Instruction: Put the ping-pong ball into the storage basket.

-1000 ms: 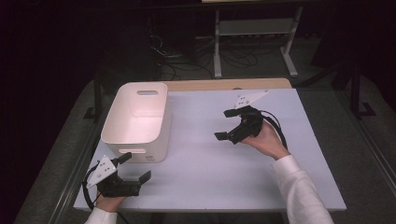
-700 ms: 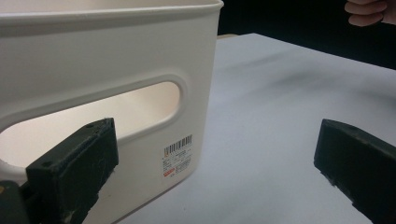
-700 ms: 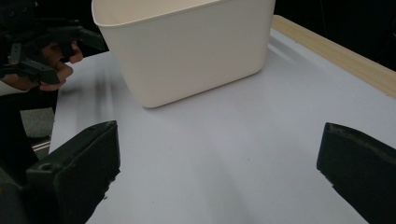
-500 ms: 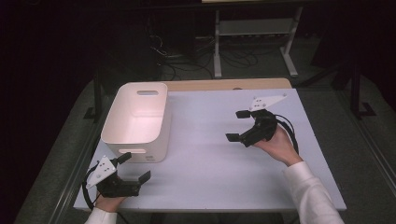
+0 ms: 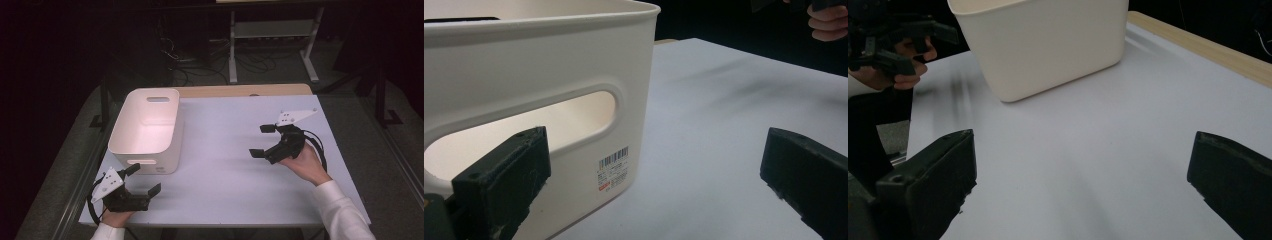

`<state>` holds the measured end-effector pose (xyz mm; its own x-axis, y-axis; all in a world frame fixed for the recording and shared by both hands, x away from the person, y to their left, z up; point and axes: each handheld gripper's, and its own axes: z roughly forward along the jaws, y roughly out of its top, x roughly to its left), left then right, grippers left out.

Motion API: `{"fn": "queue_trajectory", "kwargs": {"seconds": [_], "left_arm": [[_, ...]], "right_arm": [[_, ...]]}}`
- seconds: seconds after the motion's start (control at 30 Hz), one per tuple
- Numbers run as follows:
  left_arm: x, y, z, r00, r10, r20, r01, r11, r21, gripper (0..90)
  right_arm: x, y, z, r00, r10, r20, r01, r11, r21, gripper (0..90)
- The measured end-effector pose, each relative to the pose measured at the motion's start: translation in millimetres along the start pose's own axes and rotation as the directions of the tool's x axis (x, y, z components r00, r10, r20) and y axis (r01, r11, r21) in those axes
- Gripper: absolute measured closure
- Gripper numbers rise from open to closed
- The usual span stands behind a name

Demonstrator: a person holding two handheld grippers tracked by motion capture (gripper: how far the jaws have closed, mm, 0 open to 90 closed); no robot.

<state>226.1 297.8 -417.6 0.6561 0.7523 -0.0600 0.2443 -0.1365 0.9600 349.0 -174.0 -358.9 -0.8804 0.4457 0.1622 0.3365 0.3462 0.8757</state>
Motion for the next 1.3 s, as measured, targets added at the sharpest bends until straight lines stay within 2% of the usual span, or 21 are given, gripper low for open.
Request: {"fn": "queue_trajectory", "kwargs": {"seconds": [0.27,0.47,1.07,1.3], "left_arm": [[-0.1,0.1,0.1,1.0000,0.003,0.001,-0.003,1.0000,-0.002,0.0],[0.0,0.0,0.0,1.0000,0.002,0.003,-0.002,1.0000,-0.005,0.0],[0.1,0.1,0.3,1.0000,0.007,0.002,-0.007,1.0000,0.001,0.0],[0.2,0.0,0.4,1.0000,0.008,0.002,-0.008,1.0000,0.000,0.0]], "right_arm": [[2.9,-12.7,-6.7,0.9999,0.007,0.010,-0.007,1.000,-0.005,0.0],[3.0,-23.6,-11.9,0.9994,0.006,0.035,-0.006,1.000,0.004,0.0],[-1.4,-52.1,-34.4,0.9940,0.057,0.093,-0.051,0.997,-0.066,0.0],[-2.0,-62.2,-40.6,0.9913,0.078,0.106,-0.070,0.995,-0.078,0.0]]}}
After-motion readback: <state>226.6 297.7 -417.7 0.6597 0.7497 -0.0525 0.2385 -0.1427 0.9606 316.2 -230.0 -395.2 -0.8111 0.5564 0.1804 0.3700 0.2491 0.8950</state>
